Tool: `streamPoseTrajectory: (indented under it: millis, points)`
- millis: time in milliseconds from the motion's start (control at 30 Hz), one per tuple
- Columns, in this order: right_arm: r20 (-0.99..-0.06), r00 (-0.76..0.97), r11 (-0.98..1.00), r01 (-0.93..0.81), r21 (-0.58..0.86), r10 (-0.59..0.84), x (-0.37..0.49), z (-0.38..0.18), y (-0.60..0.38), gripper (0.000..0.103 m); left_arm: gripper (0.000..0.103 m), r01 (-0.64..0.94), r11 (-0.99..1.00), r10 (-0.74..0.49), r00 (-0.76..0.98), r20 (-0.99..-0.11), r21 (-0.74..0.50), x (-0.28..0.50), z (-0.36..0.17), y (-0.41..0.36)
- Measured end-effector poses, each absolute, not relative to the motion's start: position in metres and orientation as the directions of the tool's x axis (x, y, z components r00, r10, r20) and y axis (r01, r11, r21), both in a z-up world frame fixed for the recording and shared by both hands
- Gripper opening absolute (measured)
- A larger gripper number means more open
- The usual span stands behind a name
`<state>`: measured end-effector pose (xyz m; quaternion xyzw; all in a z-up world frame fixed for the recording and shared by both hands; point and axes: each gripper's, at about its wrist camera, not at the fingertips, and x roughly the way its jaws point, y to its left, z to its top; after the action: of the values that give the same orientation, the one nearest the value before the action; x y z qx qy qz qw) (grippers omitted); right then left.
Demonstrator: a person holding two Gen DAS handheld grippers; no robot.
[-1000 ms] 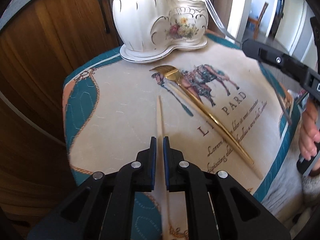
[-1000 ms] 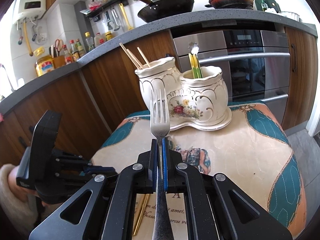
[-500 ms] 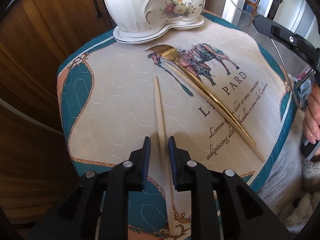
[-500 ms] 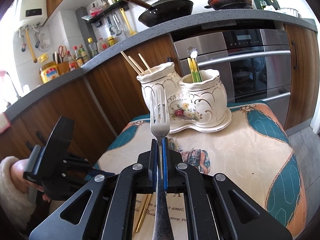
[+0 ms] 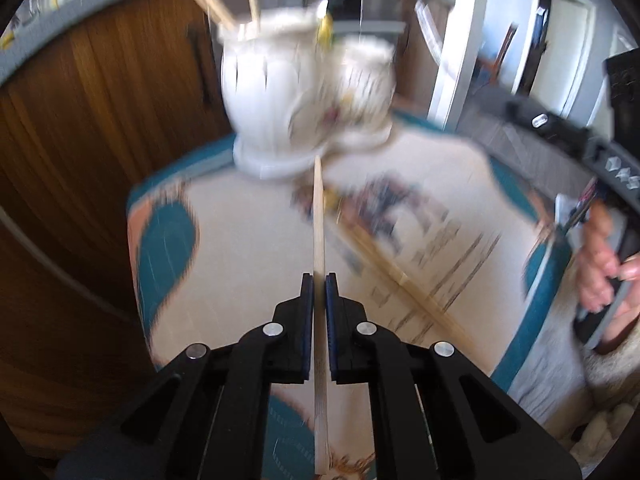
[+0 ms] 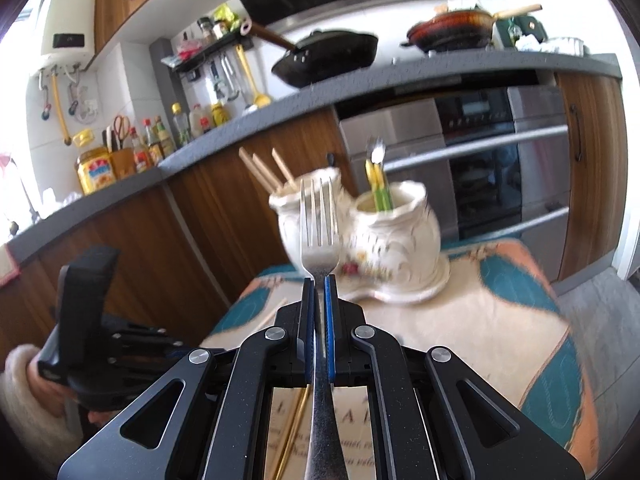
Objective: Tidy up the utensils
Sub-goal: 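Lift the chopstick with the left gripper while the right lifts the fork, then carry chopstick over tall vase with left gripper while right carries fork over short cup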
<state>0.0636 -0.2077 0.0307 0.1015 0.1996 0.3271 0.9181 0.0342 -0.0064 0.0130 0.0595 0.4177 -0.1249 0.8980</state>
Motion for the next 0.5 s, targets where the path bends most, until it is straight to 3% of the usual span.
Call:
streamPoseTrajectory:
  millis: [233,400,500]
  points:
    - [-0.214,0.776,0.794,-0.521,0.313,0.594,0.097,0.063,-0.207,0.006,0.006,0.285,0.958,-0.247,0.790,-0.561,-0.021,0.047,0.057,-0.017]
    - [-0.145,0.806,0.798,-0.510,0.322,0.574,0.131,0.083,-0.204,0.006,0.006,0.298,0.954,-0.279,0.833,-0.478,-0.036,0.076,0.075,-0.022]
    - [-0.129,0.815,0.800,-0.502,0.327,0.564,0.153,0.091,-0.200,0.006,0.006,0.258,0.966,-0.237,0.865,-0.443,-0.013,0.097,0.085,-0.016]
